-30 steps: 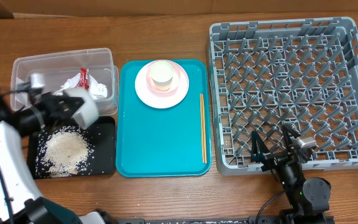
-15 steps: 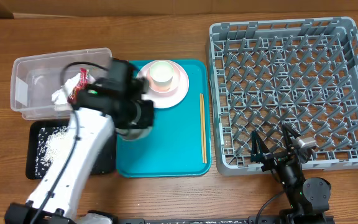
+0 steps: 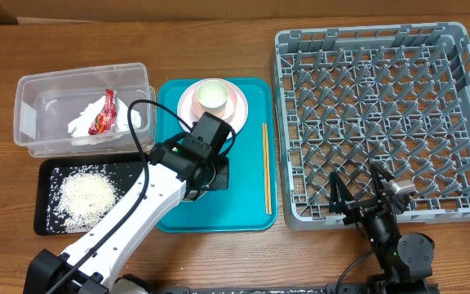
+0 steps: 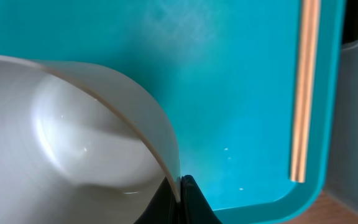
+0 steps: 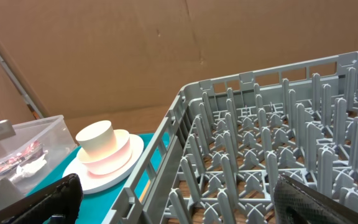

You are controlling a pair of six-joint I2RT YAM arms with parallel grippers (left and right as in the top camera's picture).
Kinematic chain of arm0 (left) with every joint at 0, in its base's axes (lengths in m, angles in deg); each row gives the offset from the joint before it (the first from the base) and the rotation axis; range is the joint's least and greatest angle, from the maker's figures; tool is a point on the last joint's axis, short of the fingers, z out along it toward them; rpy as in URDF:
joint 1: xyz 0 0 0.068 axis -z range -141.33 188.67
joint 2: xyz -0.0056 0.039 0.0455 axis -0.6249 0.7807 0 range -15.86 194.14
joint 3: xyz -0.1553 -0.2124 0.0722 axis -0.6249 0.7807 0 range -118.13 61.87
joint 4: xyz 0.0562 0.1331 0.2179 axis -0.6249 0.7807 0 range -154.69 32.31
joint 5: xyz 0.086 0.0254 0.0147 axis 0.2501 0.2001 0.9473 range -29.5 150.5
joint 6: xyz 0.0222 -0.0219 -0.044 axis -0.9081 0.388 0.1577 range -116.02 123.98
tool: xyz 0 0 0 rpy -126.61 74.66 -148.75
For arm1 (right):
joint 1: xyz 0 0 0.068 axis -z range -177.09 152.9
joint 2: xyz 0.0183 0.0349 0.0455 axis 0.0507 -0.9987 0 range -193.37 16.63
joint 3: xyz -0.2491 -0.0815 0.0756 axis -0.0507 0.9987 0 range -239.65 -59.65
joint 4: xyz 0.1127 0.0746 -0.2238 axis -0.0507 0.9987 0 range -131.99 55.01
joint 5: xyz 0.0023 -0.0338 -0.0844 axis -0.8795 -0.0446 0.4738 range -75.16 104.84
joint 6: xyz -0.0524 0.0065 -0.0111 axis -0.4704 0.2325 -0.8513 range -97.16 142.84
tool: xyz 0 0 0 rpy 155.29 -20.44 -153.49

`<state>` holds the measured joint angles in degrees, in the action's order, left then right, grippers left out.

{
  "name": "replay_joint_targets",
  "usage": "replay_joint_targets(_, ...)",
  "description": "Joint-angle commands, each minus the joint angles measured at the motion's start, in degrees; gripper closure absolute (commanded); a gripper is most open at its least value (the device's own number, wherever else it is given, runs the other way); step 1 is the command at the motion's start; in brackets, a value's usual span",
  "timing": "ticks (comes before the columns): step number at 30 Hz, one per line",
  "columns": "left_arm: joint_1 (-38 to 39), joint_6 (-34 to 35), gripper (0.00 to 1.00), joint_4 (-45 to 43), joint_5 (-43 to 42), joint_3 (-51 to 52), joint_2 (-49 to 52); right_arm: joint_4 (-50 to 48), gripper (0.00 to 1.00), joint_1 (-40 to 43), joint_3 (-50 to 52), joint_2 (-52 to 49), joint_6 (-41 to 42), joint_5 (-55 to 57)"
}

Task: Sort waste into correct bins and load items into the dishwasher
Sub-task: 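Carry the empty bowl back and set it on the teal tray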

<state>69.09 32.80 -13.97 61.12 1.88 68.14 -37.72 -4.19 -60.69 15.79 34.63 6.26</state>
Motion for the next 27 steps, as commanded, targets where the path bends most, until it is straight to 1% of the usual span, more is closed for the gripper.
replay_joint_targets(1,0.3,1.7,0.96,-0.5,2.6,1.4,-0.9,-0.3,0.00,0.4,0.6,0.6,0.1,0.2)
replay_joint_targets(18,0.3,1.7,0.94,-7.3,3.0,6.6,-0.8,-0.3,0.00,0.4,0.6,0.6,0.1,0.2)
replay_joint_targets(21,0.3,1.6,0.86,-7.6,3.0,6.9,-0.8,-0.3,0.00,0.4,0.6,0.6,0.0,0.2)
replay_joint_targets(23,0.3,1.6,0.75,-8.0,3.0,6.9,-0.8,-0.3,0.00,0.4,0.6,0.6,0.1,0.2)
replay_joint_targets(24,0.3,1.7,0.67,-8.2,3.0,6.8,-0.8,-0.3,0.00,0.4,0.6,0.6,0.0,0.2)
replay_joint_targets(25,0.3,1.7,0.64,-8.4,3.0,6.6,-0.8,-0.3,0.00,0.4,0.6,0.6,0.0,0.2)
replay_joint_targets(27,0.3,1.6,0.62,-8.4,3.0,5.2,-0.8,-0.3,0.00,0.4,0.6,0.6,0.0,0.2)
